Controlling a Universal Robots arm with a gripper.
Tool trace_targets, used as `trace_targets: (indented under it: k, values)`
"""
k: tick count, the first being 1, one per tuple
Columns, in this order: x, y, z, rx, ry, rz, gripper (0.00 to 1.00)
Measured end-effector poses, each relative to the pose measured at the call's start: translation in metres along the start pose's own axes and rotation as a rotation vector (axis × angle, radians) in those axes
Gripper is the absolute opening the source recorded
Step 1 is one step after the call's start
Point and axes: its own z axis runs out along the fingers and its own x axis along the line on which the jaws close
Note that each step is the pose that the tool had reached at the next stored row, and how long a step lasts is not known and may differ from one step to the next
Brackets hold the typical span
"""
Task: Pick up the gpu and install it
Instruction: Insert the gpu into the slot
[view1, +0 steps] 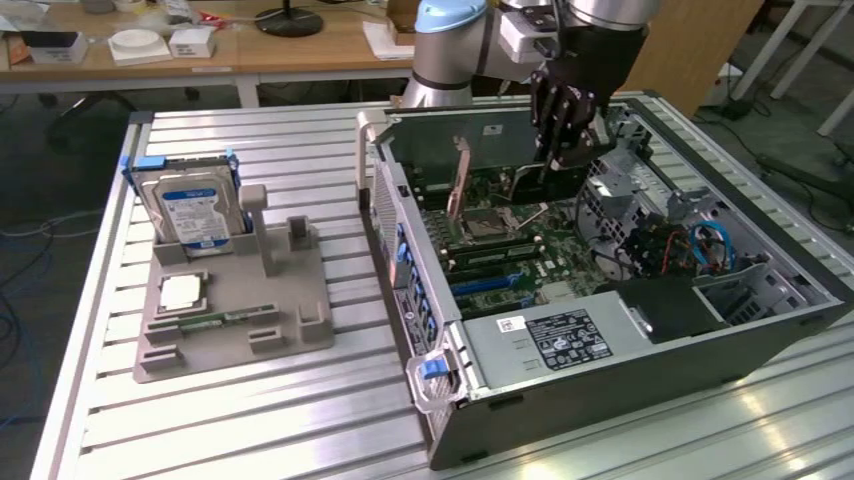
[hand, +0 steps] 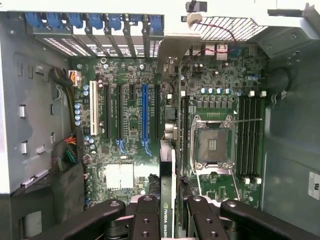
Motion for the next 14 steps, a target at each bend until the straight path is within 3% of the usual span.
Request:
trace_targets:
  k: [6,9,14]
  values:
    - [0.001,0.0007,0.0109,0.0002,0.0004,0.000,0.25]
    - [0.003,0.0009,0.0145,0.0025,0.0040,0.002,0.25]
    - [0.008,0.0013,0.0183,0.0038,0.0192,0.003,0.25]
